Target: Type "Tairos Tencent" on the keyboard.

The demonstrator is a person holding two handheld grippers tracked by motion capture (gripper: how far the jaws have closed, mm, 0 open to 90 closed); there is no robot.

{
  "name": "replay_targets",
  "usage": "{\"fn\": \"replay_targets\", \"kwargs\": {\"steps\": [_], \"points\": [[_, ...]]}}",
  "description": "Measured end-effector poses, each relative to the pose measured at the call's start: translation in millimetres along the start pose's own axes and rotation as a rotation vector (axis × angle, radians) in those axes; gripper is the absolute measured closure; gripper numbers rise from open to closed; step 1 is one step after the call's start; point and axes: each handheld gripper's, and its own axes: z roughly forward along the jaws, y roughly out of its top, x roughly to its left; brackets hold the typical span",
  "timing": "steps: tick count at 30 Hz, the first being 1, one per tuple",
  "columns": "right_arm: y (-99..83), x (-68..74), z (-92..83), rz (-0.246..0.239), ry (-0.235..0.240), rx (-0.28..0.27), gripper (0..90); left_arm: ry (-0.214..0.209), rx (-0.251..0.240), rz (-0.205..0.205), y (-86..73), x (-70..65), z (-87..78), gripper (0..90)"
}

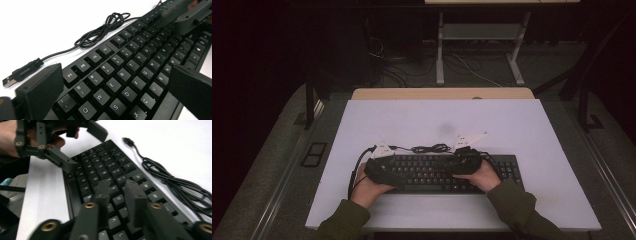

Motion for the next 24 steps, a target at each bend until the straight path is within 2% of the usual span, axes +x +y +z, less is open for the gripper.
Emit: {"fn": "replay_targets", "kwargs": {"steps": [5,17,24], "points": [[1.3,5.3,4.8,-0.01,0.022,0.014,89.1,0.0,-0.003,0.002,-0.1,-0.8,0.9,0.0],[-2.5,15.8,19.7,-0.05,0.04,0.078,89.3,-0.019,0.005,0.014,-1.1,-1.2,4.2,0.0],[-4.2,21.0,26.3,-0.072,0.032,0.121,89.3,-0.024,0.01,0.014,-1.4,-0.7,4.7,0.0]]}}
